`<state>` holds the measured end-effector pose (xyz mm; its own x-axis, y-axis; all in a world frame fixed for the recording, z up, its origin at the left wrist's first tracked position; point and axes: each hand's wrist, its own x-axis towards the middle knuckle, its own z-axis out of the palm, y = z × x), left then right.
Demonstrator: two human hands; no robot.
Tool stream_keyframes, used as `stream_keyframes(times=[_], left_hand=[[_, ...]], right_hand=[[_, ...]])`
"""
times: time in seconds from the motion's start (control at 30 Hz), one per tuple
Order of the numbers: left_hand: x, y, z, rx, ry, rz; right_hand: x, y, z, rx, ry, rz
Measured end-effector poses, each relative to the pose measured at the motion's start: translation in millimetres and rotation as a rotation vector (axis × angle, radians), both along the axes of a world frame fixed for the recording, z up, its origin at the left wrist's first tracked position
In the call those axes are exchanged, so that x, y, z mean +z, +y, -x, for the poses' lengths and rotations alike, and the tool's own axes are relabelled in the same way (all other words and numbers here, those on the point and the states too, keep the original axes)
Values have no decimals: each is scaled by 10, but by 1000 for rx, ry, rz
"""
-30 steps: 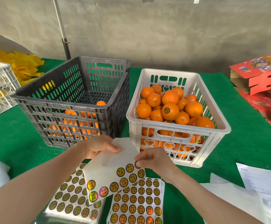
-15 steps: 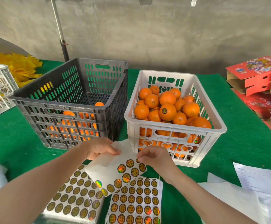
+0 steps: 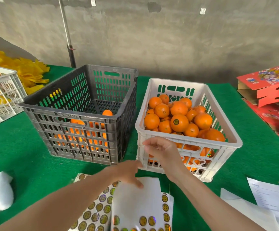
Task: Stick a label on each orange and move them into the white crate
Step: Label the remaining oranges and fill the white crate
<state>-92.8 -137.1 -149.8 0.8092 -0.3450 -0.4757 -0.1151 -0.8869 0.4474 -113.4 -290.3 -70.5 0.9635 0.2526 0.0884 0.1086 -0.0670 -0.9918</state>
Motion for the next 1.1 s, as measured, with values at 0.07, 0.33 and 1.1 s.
stream_keyframes(times=[0.07, 0.33, 1.1], left_hand=[[115, 47, 67, -4, -153, 74], [1090, 1061, 159, 169, -821, 450], [466, 2215, -2162, 183, 272, -462]], right_hand=[[66, 94, -49, -19, -45, 22], [504, 748, -593, 53, -476, 139], [242, 1940, -1607, 206, -550, 968]])
